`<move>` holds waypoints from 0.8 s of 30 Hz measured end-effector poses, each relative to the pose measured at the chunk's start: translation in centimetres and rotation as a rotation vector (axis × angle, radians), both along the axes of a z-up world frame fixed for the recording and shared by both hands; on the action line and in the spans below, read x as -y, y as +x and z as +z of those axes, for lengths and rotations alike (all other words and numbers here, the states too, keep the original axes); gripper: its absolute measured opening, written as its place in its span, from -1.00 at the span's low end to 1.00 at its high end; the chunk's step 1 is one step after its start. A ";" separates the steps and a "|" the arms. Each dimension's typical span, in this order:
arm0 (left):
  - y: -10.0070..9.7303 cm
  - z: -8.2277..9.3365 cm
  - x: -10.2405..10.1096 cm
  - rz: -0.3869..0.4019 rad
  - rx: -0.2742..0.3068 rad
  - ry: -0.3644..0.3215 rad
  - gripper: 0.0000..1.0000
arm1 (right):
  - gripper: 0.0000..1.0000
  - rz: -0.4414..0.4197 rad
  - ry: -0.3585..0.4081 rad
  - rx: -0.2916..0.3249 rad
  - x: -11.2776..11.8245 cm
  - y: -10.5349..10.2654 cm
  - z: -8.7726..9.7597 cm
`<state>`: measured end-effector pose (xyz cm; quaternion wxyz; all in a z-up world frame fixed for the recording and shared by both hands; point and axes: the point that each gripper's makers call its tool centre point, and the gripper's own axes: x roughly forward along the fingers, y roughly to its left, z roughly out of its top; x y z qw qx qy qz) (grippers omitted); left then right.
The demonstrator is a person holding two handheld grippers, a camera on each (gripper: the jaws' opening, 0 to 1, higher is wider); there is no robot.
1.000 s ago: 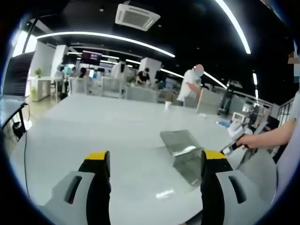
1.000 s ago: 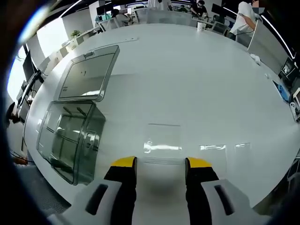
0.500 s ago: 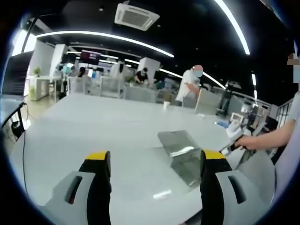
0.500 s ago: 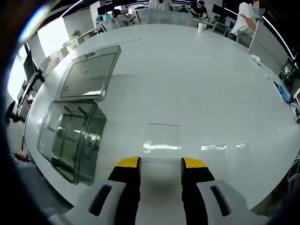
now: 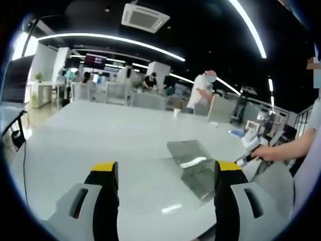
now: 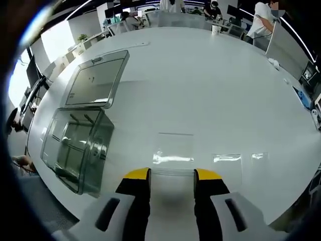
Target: Insert the divider into the dual guide fixture by aligning both edges with the guide slots and pushing it downward to the bottom, including one-sided entry, uneven engagement, binding, and posture correction.
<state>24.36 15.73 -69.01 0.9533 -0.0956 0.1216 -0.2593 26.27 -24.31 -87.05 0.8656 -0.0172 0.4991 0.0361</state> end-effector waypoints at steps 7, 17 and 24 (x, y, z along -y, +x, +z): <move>0.0 -0.1 0.3 -0.009 -0.003 0.001 0.52 | -0.41 0.000 0.006 0.007 0.2 -0.1 0.2; -0.1 -0.1 1.1 -0.031 -0.008 -0.003 0.51 | -0.41 0.020 0.002 0.045 0.1 0.4 1.6; -0.1 -0.1 1.5 -0.042 -0.007 -0.002 0.51 | -0.41 0.040 0.000 0.079 -0.1 0.8 2.9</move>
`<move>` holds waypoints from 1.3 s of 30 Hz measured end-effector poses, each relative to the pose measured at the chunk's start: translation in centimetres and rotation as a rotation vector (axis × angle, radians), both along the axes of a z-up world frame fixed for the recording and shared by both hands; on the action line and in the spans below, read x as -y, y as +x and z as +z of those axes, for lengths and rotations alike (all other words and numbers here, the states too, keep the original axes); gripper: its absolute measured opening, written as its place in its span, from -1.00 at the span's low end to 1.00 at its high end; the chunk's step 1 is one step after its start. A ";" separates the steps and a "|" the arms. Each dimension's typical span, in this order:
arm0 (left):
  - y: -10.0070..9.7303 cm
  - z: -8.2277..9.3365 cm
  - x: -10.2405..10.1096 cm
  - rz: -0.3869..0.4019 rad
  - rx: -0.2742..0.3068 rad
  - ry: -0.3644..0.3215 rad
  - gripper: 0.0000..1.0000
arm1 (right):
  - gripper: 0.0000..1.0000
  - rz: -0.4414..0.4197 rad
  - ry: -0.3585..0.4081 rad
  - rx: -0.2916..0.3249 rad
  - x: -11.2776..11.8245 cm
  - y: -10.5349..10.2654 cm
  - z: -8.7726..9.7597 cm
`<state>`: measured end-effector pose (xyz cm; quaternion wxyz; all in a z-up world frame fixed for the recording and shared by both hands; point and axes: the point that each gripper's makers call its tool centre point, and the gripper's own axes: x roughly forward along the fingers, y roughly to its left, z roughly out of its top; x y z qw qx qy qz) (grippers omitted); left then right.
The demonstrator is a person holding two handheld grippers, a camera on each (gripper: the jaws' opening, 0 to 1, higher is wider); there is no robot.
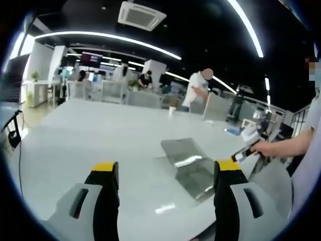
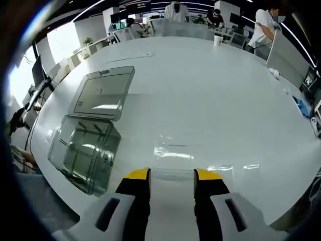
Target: Insert the divider into the dual guide fixture by aligning both edges with the guide slots and pushing it downward to the bottom, including one-sided entry, uneven engagement, binding, and posture correction.
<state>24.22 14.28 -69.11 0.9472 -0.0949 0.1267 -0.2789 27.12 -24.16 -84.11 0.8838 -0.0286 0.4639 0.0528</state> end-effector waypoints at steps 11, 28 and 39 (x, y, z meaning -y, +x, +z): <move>-0.1 -0.4 1.1 -0.026 -0.010 -0.005 0.51 | -0.41 0.048 -0.001 0.069 -0.9 0.4 2.9; -0.3 -0.4 4.3 -0.098 -0.026 -0.045 0.49 | -0.43 0.131 0.016 0.161 -3.2 0.6 6.5; 0.0 0.0 8.2 -0.180 -0.075 -0.175 0.43 | -0.43 0.189 0.028 0.215 -4.7 0.4 8.8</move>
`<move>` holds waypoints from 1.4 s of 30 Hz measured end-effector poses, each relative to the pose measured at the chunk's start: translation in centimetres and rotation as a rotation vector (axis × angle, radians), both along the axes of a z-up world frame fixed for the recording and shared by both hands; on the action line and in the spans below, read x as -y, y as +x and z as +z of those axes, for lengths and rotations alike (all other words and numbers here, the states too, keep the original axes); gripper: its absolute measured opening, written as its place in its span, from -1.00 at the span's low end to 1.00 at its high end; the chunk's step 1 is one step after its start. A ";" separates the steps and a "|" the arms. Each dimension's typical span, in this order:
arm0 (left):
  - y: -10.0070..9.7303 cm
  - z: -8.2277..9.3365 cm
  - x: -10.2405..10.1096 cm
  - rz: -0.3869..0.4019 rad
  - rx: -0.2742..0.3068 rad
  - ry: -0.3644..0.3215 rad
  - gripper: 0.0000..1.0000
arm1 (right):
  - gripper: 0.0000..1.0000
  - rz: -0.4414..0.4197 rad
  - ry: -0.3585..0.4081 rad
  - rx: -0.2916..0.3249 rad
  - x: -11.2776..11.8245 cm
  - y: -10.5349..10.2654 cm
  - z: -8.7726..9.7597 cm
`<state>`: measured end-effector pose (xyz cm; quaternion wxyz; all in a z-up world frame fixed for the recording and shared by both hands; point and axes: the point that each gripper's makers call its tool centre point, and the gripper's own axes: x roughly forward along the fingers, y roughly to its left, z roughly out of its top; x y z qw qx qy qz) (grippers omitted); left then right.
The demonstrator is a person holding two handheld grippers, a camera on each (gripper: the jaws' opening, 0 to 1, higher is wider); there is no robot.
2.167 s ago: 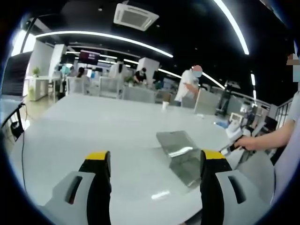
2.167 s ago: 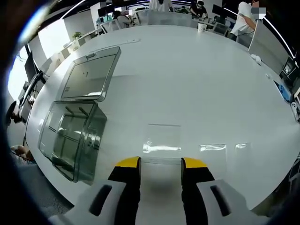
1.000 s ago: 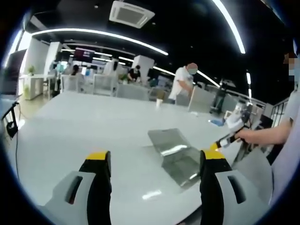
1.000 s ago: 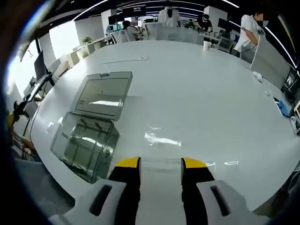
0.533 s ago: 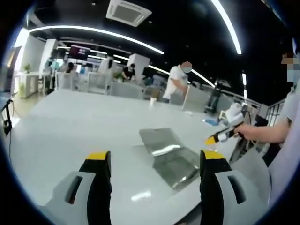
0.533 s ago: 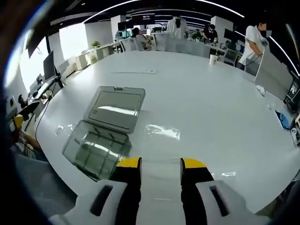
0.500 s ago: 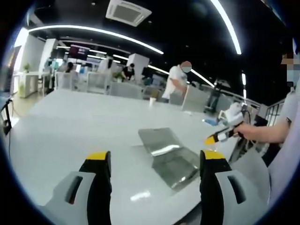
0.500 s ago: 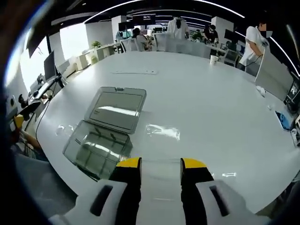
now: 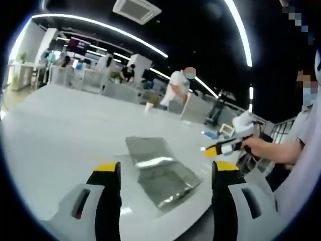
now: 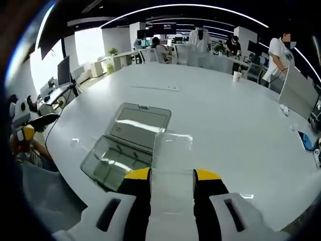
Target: Insert the divider into the dual guide fixture by aligning both edges with the guide slots and pushing it downward to the bottom, including one-sided entry, uneven engagement, binding, and posture correction.
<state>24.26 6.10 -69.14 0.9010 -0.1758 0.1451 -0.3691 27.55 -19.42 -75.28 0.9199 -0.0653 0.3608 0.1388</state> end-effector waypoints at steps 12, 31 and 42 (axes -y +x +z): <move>0.4 0.6 5.0 -0.080 -0.092 -0.172 0.18 | -0.43 0.081 -0.004 0.051 -2.0 -0.6 2.0; 1.7 0.1 11.3 -0.154 -0.299 -0.415 -0.38 | -0.43 0.221 -0.015 0.104 -6.5 -2.2 4.5; 2.3 -0.2 13.7 -0.175 -0.378 -0.473 -0.53 | -0.43 0.269 -0.025 0.109 -7.8 -2.9 4.7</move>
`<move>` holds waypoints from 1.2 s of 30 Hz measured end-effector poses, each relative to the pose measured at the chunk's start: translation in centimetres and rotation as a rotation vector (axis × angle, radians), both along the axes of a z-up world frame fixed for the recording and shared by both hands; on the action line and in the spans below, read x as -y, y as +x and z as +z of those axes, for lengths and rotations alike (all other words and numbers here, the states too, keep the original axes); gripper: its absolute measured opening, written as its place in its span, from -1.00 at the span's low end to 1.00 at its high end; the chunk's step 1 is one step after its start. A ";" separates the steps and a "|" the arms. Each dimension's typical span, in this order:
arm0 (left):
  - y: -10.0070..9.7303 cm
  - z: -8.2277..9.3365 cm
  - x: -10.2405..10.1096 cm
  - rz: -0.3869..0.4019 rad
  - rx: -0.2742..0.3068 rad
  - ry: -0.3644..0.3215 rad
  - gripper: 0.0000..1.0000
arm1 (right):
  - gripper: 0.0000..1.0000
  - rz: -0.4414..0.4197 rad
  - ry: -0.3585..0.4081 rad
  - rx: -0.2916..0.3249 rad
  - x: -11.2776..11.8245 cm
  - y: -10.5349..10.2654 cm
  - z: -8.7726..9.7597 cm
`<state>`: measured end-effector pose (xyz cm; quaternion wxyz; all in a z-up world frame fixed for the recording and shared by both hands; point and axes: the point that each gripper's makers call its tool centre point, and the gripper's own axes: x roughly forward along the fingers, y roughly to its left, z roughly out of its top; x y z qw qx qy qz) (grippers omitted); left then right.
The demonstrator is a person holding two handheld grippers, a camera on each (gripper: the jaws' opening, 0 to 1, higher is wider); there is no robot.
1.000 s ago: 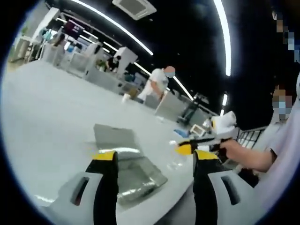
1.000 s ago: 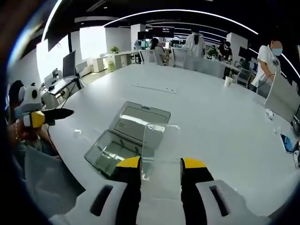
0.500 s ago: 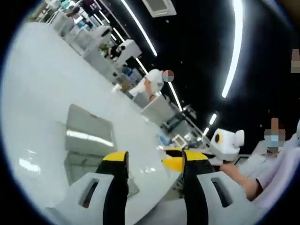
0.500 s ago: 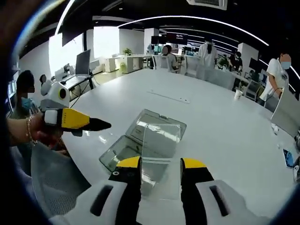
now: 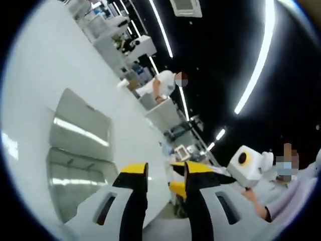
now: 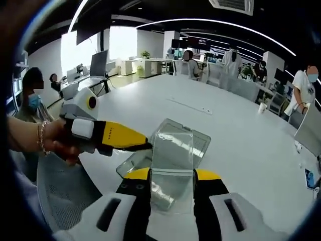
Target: Insert the divider into the dual guide fixture by aligning both edges with the guide slots and pushing it downward to the bottom, including one-sided entry, uneven engagement, binding, and posture correction.
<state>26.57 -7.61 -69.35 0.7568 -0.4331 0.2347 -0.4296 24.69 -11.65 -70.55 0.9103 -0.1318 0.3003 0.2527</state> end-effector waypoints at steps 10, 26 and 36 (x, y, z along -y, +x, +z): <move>-0.2 0.0 1.1 -0.031 -0.024 -0.019 -0.71 | -0.43 0.021 -0.006 0.012 -0.5 -0.2 0.4; -0.5 -0.2 1.6 -0.047 -0.058 -0.047 -0.86 | -0.43 0.034 -0.014 0.016 -0.8 -0.4 0.6; -0.7 0.0 1.8 -0.061 -0.072 -0.071 -1.00 | -0.43 0.044 -0.020 0.020 -1.0 -0.5 0.8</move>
